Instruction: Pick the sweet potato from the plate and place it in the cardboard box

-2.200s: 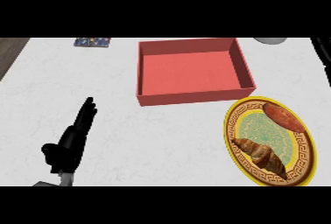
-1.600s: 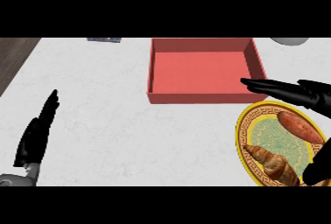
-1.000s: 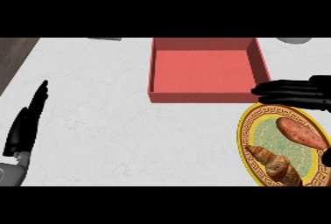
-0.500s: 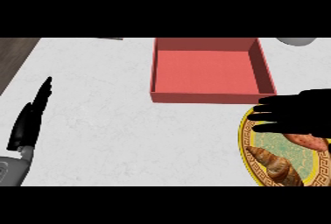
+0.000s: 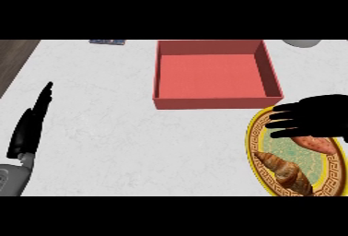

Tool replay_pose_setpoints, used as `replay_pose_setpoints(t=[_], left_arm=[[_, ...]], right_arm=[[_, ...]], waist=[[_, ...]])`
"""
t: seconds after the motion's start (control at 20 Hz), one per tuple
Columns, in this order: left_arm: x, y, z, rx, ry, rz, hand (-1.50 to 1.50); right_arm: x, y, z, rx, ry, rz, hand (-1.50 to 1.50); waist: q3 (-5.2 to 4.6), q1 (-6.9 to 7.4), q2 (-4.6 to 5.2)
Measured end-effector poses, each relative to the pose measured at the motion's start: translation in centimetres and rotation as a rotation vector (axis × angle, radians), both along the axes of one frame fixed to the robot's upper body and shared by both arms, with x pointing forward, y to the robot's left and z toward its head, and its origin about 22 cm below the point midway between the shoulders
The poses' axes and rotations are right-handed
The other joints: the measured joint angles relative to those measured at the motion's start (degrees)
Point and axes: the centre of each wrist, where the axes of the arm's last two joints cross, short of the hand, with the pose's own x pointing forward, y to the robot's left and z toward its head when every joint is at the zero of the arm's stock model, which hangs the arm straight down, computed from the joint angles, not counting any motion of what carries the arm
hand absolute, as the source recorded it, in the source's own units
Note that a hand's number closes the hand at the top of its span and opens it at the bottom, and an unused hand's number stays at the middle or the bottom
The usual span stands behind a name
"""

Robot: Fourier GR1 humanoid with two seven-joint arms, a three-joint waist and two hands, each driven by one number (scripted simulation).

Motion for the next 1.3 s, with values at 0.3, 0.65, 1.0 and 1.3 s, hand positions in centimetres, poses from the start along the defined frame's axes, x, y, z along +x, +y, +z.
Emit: replay_pose_setpoints(t=[0.3,0.65,1.0,1.3], left_arm=[[-0.5,1.3,-0.5,0.003,0.007,0.033,0.00],[-1.3,2.1,-0.6,-0.001,0.016,0.056,0.00],[-1.0,2.6,-0.9,-0.001,0.020,0.069,0.00],[-1.5,2.5,-0.6,0.001,0.020,0.072,0.00]], right_arm=[[3.2,-0.8,-2.4,-0.065,-0.012,0.052,-1.50],[5.0,-0.9,-4.4,-0.088,0.004,0.065,-1.50],[4.9,-0.9,-5.4,-0.089,0.044,0.102,-1.50],[4.2,-0.8,-5.1,-0.091,0.050,0.133,-1.50]], waist=[[-0.04,-1.67,-0.51],[-0.11,-3.12,-1.03],[-0.10,-3.98,-1.16],[-0.11,-4.24,-1.38]])
